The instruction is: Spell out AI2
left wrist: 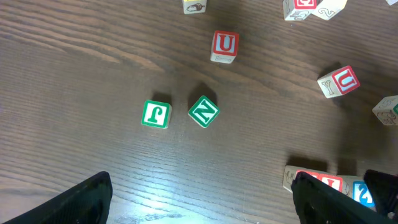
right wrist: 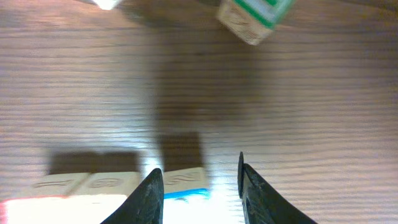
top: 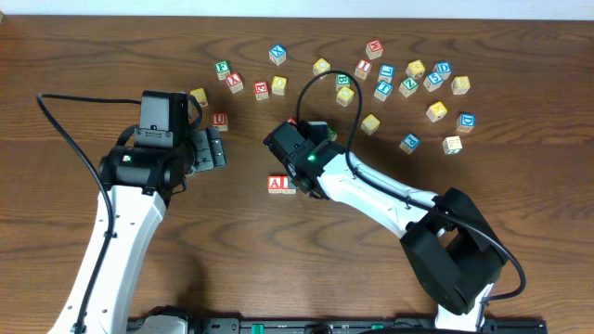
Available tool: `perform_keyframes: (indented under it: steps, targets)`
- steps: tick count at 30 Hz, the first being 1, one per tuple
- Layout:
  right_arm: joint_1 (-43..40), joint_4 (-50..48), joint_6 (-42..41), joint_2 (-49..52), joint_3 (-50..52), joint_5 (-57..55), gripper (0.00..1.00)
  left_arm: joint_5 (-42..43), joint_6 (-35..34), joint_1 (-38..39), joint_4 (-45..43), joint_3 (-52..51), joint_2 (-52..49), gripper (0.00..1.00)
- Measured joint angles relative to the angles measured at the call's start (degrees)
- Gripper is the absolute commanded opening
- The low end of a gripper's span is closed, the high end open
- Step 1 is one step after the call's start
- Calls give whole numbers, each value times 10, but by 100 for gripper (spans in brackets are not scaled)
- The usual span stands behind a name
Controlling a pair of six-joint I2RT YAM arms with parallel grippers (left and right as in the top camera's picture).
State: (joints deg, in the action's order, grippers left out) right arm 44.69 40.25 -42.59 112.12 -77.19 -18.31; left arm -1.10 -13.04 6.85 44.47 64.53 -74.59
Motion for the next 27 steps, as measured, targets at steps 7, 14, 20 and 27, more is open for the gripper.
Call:
perform_keyframes:
  steps: [7,14,20,27]
  targets:
    - [-14,44,-27,0,0,-30,32,4,0,0,1,0,0,91]
    - [-17,72,-42,0,0,-36,33,4,0,0,1,0,0,91]
    - [-17,81,-50,0,0,-23,33,6,0,0,1,0,0,91]
    - [-17,92,-58,0,0,-3,31,8,0,0,6,0,0,91]
